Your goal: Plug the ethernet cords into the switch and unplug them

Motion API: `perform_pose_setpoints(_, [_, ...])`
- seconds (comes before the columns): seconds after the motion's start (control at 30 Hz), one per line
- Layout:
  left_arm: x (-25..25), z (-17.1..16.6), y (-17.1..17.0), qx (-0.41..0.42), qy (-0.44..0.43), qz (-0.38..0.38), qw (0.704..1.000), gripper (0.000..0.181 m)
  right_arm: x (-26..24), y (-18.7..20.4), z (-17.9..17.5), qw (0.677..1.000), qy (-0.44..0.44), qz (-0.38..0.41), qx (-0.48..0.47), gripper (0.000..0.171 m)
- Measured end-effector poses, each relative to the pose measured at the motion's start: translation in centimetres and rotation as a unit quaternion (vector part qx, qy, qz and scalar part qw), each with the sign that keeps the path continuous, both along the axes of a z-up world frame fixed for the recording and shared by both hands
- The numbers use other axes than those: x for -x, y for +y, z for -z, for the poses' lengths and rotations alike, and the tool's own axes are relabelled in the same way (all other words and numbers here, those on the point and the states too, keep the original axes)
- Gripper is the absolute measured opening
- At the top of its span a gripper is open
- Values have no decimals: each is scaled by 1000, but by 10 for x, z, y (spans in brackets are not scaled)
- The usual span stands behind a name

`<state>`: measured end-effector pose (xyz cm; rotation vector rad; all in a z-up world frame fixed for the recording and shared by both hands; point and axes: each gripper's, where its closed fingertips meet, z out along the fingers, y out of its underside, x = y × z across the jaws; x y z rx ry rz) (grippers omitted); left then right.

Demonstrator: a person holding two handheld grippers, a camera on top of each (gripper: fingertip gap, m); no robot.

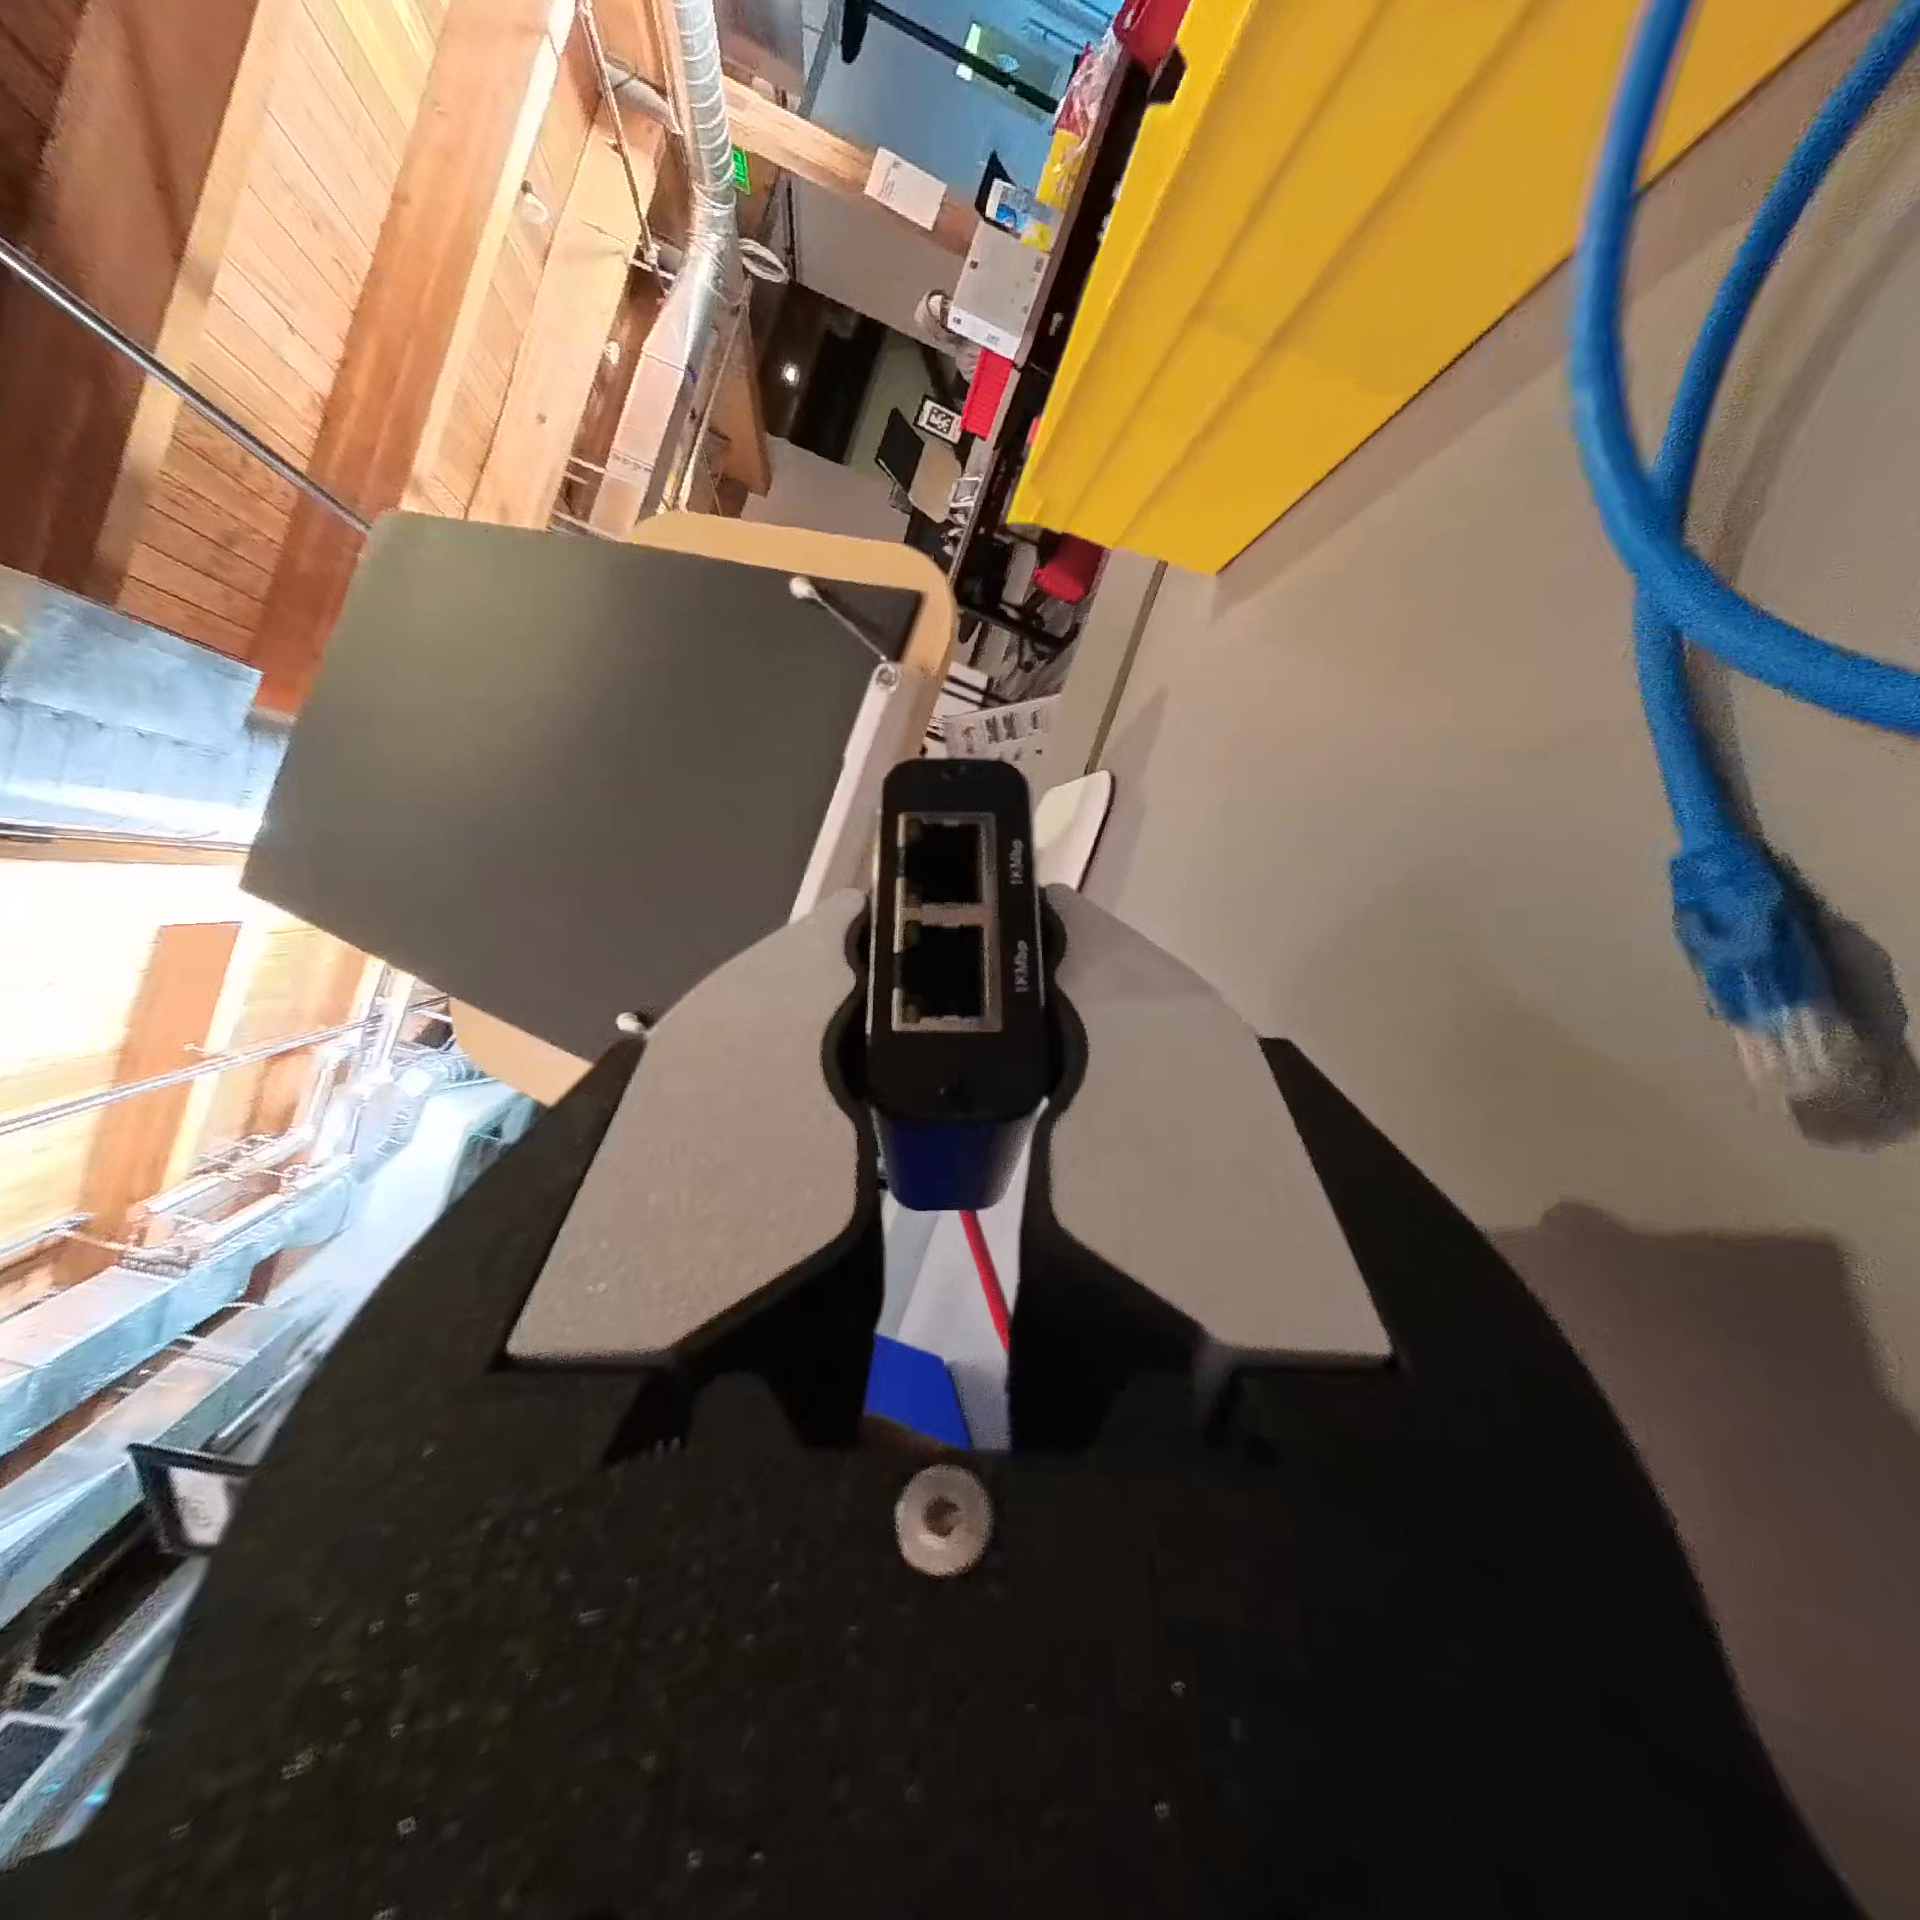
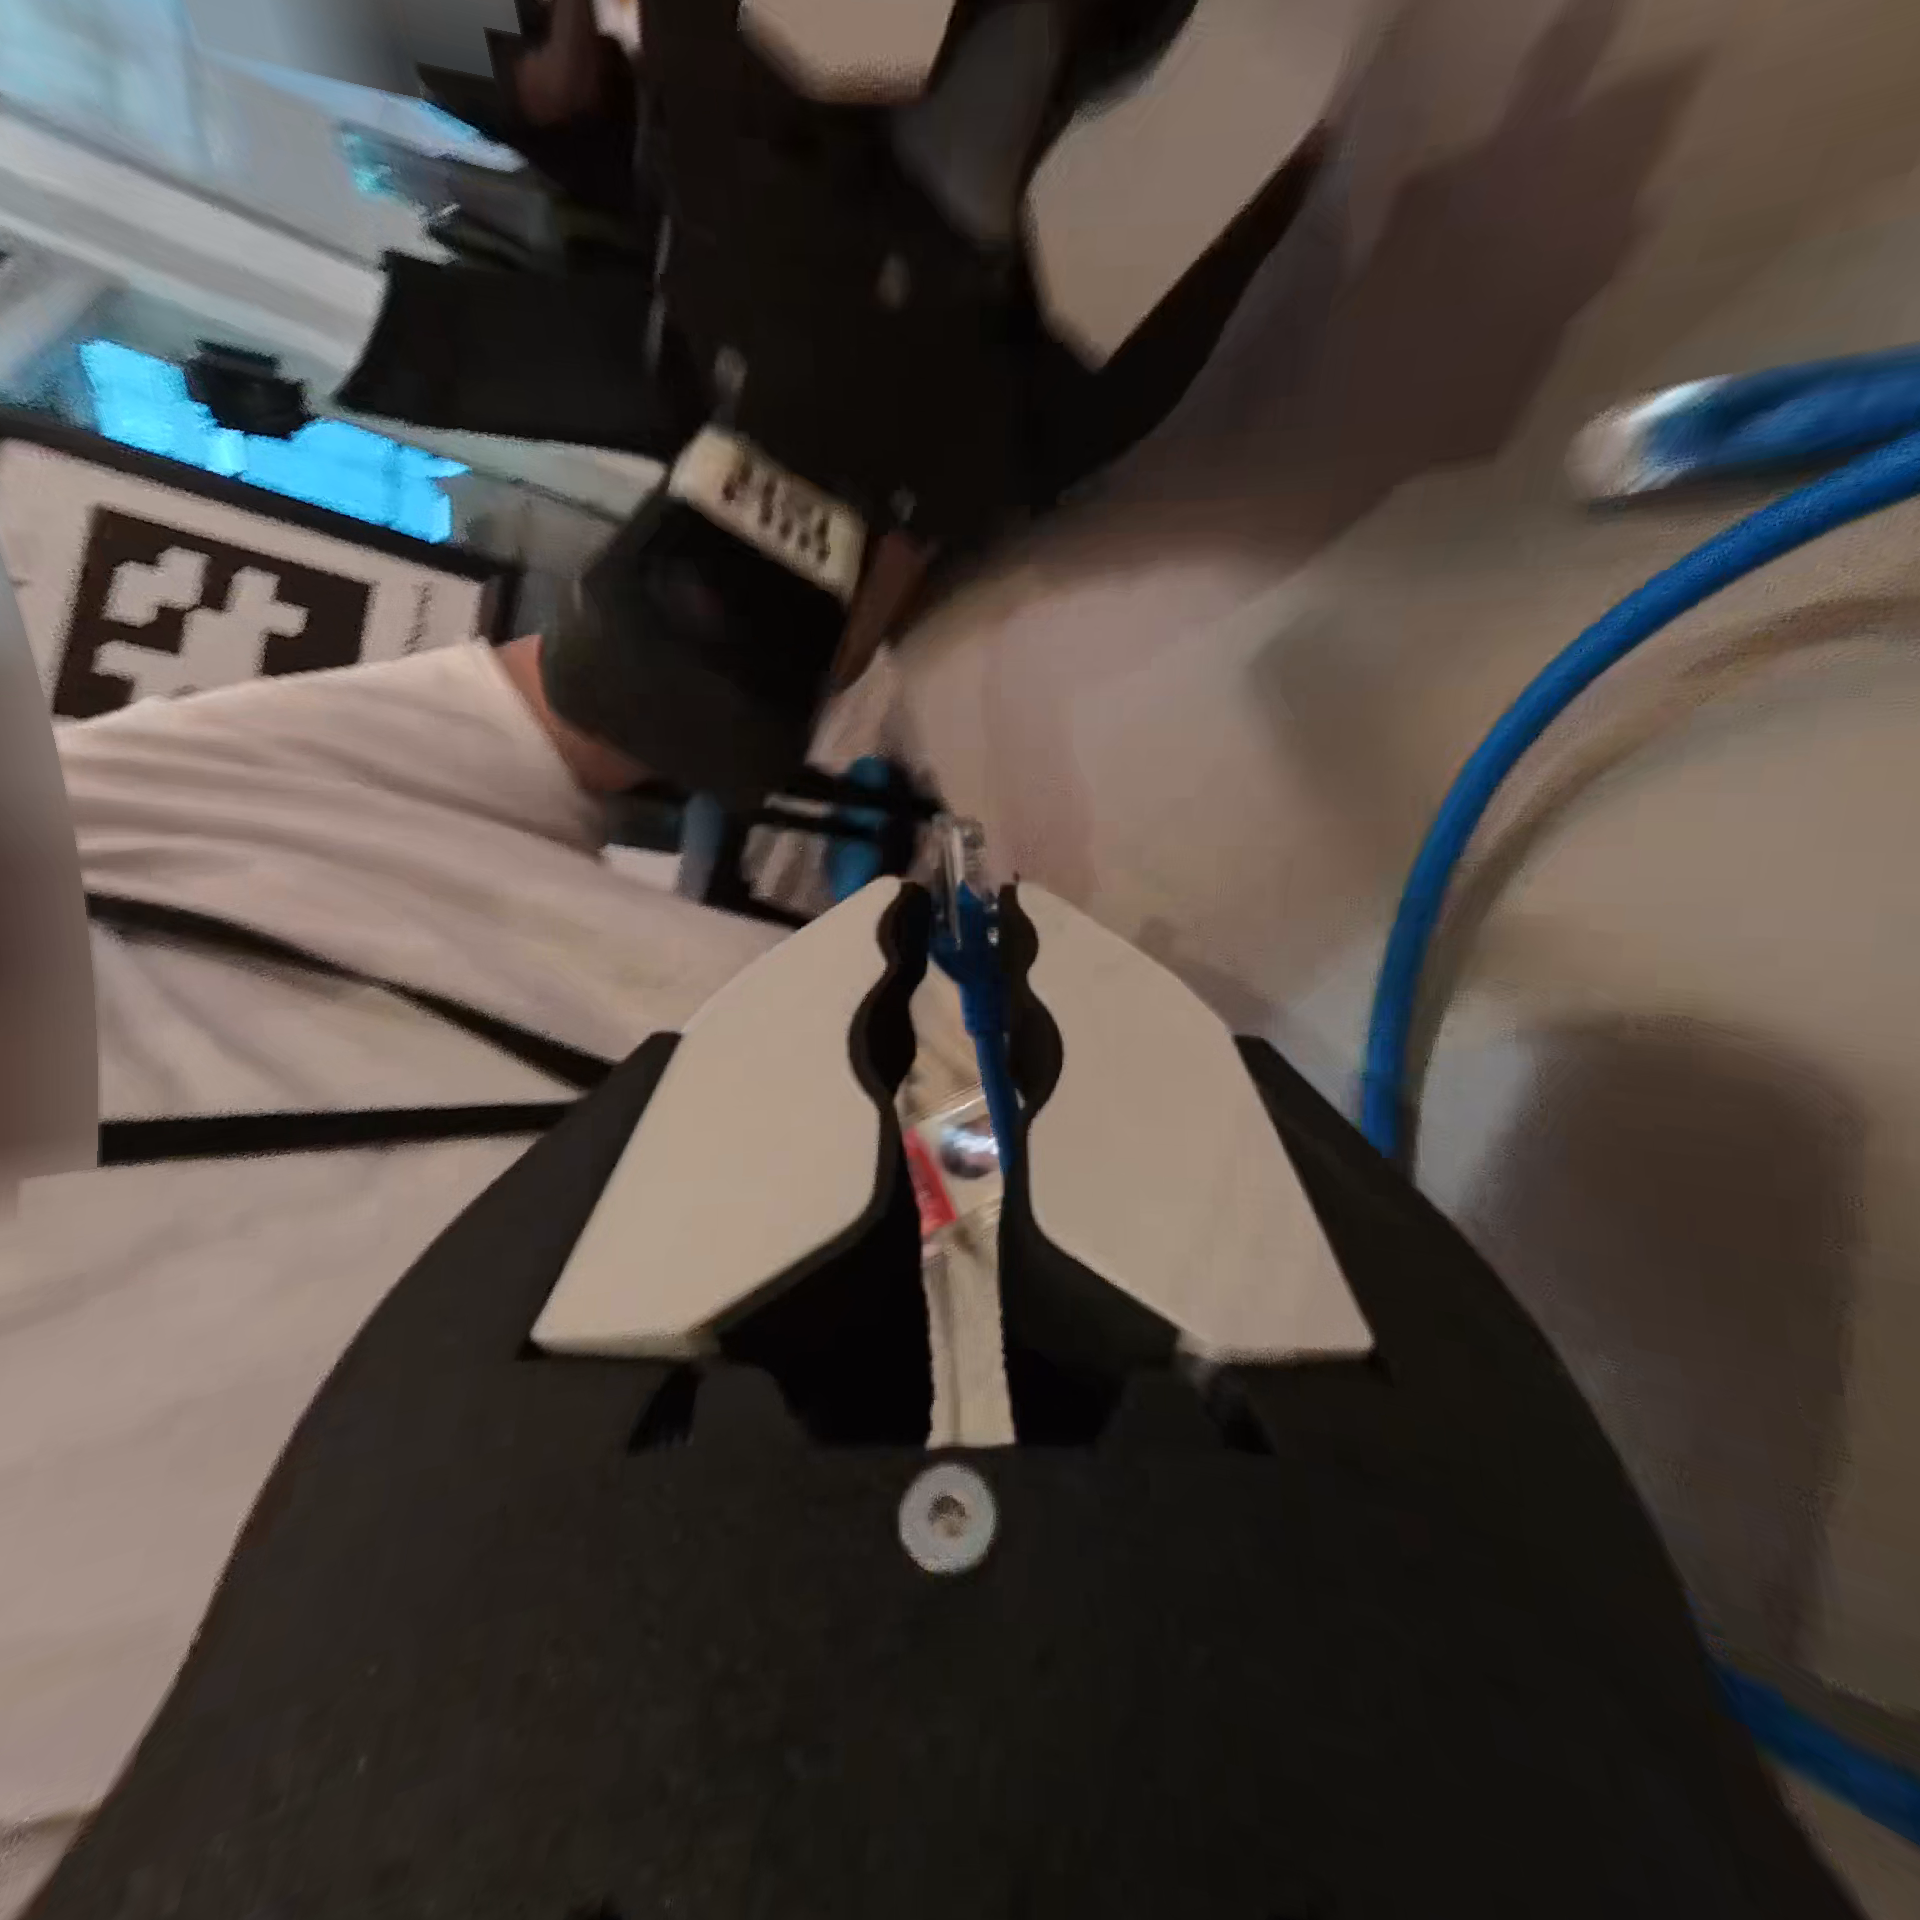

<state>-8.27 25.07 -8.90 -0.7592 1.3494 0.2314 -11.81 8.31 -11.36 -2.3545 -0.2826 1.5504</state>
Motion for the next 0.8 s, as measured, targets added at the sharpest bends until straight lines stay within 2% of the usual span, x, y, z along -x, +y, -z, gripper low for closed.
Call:
perform_pose_setpoints(0.03, [0,1,1,5,2,4,1000,26,10,-8,4,1000,8,-14,5,14])
perform_pose_setpoints(0.17, [-3,6,-5,14,13,17,1000,26,10,-11,35,997,-68,10,-37,18])
perform_pose_setpoints(0.27, [-6,11,-9,13,24,23,999,26,-23,0,25,989,-110,61,-81,38])
perform_pose_setpoints(0.33, [-6,14,-8,19,26,22,999,26,-60,15,13,968,-156,144,-137,37])
perform_pose_setpoints(0.4, [-6,14,-6,26,27,21,999,26,-108,23,27,921,-285,209,-166,39])
perform_pose_setpoints(0.47, [-6,15,-5,29,28,20,999,26,-130,16,52,890,-380,197,-158,40])
perform_pose_setpoints(0.6, [-8,19,-8,29,39,25,999,26,-128,19,80,856,-465,147,-169,39])
perform_pose_setpoints(0.63, [-8,20,-8,27,42,26,998,26,-127,21,82,849,-479,140,-172,31])
perform_pose_setpoints(0.67, [-8,21,-9,26,45,27,998,26,-126,22,83,845,-488,136,-171,11])
perform_pose_setpoints(0.73, [-8,20,-9,25,44,26,998,26,-125,21,83,843,-500,121,-158,8])
perform_pose_setpoints(0.8, [-7,19,-7,27,40,24,999,26,-128,23,77,824,-526,115,-174,7])
